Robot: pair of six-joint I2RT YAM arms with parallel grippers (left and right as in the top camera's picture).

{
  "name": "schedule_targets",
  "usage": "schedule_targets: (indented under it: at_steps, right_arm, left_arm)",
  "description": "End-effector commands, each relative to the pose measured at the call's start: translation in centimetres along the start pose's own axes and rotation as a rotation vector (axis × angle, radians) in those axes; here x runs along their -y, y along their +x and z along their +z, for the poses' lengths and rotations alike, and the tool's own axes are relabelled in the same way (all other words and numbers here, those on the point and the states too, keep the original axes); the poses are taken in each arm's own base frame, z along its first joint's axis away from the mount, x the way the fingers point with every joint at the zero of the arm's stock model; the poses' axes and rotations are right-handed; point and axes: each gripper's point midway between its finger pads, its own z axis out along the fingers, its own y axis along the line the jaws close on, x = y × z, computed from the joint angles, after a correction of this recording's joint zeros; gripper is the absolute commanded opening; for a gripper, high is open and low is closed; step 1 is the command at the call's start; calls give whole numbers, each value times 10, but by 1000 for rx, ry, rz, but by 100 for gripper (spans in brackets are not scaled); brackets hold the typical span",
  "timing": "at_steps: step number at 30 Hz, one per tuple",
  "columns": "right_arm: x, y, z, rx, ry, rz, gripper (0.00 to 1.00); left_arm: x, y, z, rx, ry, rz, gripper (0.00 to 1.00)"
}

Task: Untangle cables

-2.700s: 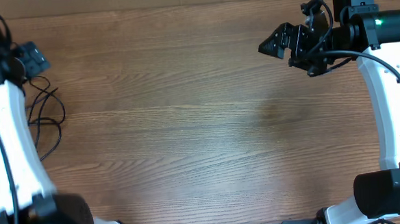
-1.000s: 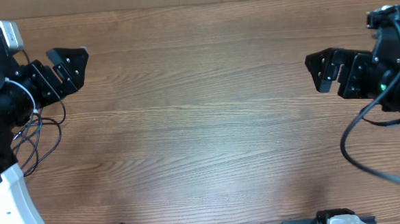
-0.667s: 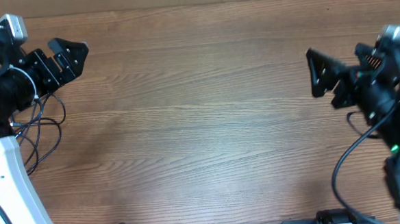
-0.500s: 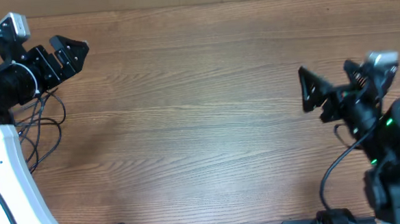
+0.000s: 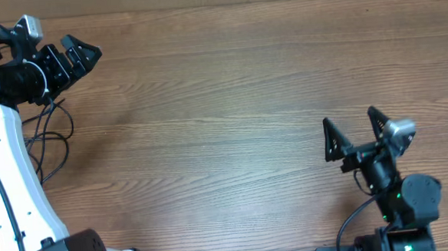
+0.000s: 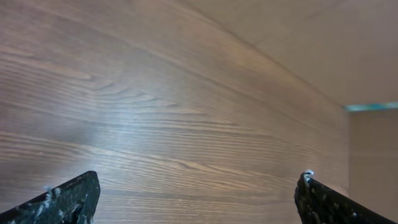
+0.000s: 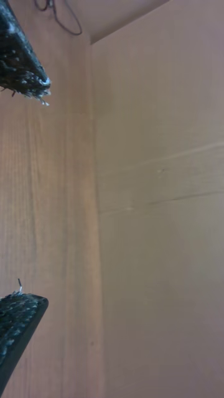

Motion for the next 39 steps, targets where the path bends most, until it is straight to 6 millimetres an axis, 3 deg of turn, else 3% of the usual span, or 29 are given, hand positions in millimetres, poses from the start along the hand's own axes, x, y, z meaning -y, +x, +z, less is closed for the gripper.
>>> schedule_targets:
  at_steps: [1,7,12,24,39]
  right_arm:
    - [8,19,-6,31,31,-6,100]
    - [14,54,-12,47,29,-5,100]
    - [12,77,-16,15,3,0,100]
    - [15,77,-16,14,17,-4,100]
    - [15,77,-16,14,17,-4,100]
  left_arm:
    - [-27,-4,11,-9,-106,-30,100]
    - [-68,-8,24,-22,-278,-53,100]
    - [-88,-8,33,-44,-352,-67,99]
    - [-104,-3,54,-101,-364,-95,100]
    - [-105,-3,55,-104,-364,-97,99]
